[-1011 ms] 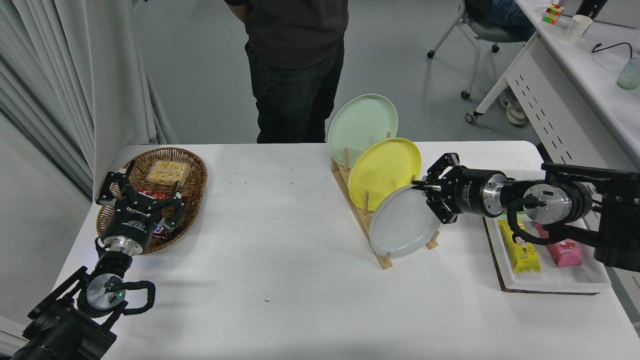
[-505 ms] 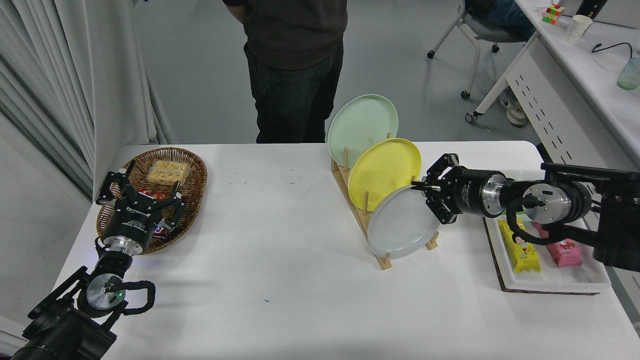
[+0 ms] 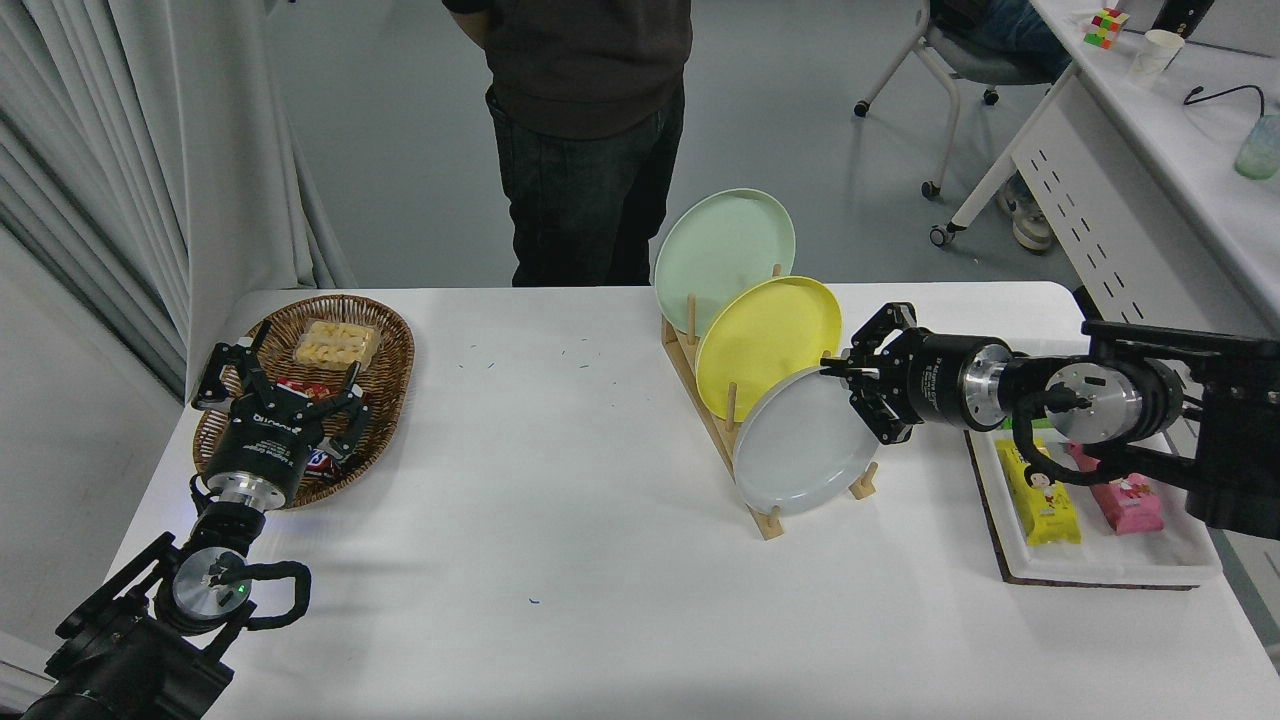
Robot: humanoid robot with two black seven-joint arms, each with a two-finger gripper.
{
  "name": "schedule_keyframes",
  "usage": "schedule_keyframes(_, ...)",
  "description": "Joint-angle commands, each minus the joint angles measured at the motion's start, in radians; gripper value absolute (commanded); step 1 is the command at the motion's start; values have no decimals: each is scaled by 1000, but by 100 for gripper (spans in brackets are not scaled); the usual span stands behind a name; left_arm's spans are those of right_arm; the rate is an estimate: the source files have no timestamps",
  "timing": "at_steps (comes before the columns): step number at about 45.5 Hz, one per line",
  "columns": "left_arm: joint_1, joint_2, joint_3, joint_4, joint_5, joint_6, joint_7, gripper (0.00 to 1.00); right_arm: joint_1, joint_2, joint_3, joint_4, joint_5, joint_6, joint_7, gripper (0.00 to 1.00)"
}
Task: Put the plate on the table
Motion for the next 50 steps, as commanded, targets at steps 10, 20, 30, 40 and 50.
schedule_keyframes(10,0,0,0,0,0,-1,0,98,4,-2,3,0,3,9,-4,0)
schedule_keyframes(20,0,0,0,0,0,1,0,98,15,-3,3,0,5,14,-5,0)
schedule_keyframes(30,0,0,0,0,0,-1,0,98,20,-3,3,0,5,15,-5,0)
schedule_keyframes(40,0,0,0,0,0,-1,0,98,18,-5,21,5,5,15,-5,0)
schedule_keyframes(50,0,0,0,0,0,-1,0,98,46,-6,23,18,5,29,-4,0)
